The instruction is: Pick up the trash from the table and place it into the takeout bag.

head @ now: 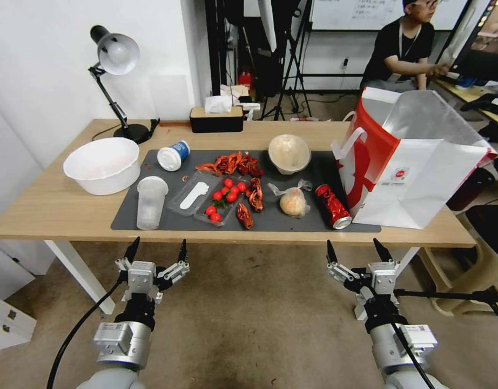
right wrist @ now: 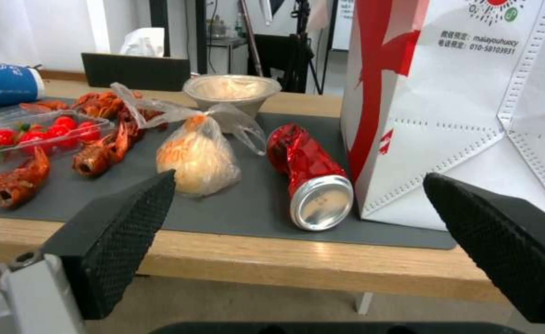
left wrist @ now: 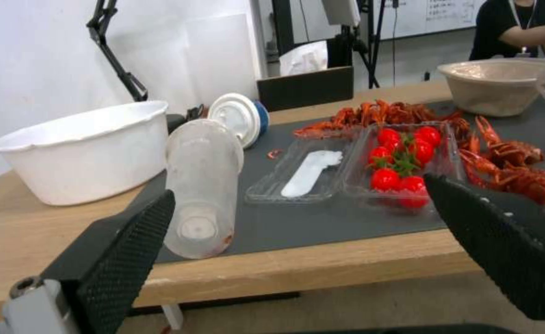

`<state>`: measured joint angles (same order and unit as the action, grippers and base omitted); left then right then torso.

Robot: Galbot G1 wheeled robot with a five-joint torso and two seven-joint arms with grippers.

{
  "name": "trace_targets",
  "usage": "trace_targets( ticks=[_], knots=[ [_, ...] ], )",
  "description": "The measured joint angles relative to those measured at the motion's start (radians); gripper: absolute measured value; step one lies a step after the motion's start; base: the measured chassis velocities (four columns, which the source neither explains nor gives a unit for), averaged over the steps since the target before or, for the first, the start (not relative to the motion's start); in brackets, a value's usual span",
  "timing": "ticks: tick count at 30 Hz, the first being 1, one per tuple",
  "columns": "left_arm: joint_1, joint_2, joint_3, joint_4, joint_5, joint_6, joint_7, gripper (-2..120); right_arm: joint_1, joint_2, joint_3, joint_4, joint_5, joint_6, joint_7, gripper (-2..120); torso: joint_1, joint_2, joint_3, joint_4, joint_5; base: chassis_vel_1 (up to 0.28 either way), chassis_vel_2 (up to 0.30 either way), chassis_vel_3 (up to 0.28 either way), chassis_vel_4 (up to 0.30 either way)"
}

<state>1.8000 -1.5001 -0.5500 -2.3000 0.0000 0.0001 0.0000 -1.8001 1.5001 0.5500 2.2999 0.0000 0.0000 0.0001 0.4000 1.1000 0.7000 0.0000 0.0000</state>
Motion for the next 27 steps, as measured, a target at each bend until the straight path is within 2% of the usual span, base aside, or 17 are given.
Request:
trace_targets(
  ticks=[24, 27],
  knots=[
    [0.0, 0.0, 0.0, 0.0, 0.0, 0.0, 0.0, 100, 0.0, 0.0, 0.0, 0.0, 0.0, 0.0, 0.0, 100, 0.0, 0.0, 0.0, 0.0, 0.0, 0.0, 0.0, 0.0, 0.0],
    [-0.008, 0.002, 0.006, -0.001, -0.01, 0.014, -0.013, 100, -0.005, -0.014, -0.008, 0.008, 0.025, -0.018, 0.027, 100, 0.0, 0.0, 0.0, 0.0001, 0.0005, 0.0, 0.0, 0.0, 0.0]
  ],
)
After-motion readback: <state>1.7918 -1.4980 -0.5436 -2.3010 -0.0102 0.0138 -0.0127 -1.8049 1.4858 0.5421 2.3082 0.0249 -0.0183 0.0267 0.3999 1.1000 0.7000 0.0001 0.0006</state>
